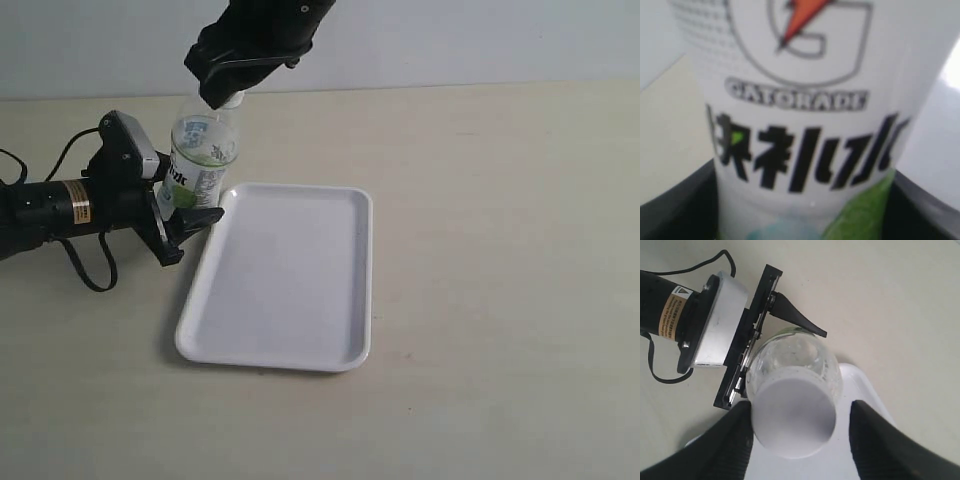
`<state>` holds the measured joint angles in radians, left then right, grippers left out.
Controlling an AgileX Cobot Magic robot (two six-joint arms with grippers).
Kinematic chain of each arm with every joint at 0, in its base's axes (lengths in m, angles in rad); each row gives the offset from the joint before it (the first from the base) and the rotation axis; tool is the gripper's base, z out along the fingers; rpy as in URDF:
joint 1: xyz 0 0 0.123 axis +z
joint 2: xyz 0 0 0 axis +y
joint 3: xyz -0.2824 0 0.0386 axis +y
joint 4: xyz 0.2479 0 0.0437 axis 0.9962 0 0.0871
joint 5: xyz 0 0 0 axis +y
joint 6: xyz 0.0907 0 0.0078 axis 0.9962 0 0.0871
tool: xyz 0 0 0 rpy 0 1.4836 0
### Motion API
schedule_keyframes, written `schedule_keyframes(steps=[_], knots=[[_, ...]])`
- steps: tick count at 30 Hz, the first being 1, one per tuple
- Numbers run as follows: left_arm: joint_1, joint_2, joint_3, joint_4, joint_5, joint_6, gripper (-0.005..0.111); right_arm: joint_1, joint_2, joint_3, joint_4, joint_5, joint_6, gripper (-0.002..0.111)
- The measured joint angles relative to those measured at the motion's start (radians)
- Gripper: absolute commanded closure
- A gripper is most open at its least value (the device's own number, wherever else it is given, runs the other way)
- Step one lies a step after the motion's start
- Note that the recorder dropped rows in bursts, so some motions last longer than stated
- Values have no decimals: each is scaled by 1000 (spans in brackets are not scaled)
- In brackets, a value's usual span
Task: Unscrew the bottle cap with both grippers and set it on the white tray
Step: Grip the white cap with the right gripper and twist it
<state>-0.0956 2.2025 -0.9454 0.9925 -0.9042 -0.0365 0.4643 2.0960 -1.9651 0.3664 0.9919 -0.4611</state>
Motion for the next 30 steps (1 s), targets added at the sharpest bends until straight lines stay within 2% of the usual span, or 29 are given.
schedule_keyframes(steps=[2, 4, 5, 6, 8, 17, 30], knots=[[0, 0, 0, 0, 0, 0, 107, 0, 0, 0, 0, 0, 0, 60], [0, 0, 0, 0, 0, 0, 107, 0, 0, 0, 0, 0, 0, 79], [0, 0, 0, 0, 0, 0, 107, 0, 0, 0, 0, 2, 0, 83], [0, 0, 0, 0, 0, 0, 107, 0, 0, 0, 0, 2, 0, 96], [0, 0, 0, 0, 0, 0, 107, 0, 0, 0, 0, 2, 0, 108], [0, 0, 0, 0, 0, -9, 107, 0, 0, 0, 0, 2, -32, 108], [0, 0, 0, 8, 0, -40, 107, 0, 1, 0, 7, -17, -275, 108]])
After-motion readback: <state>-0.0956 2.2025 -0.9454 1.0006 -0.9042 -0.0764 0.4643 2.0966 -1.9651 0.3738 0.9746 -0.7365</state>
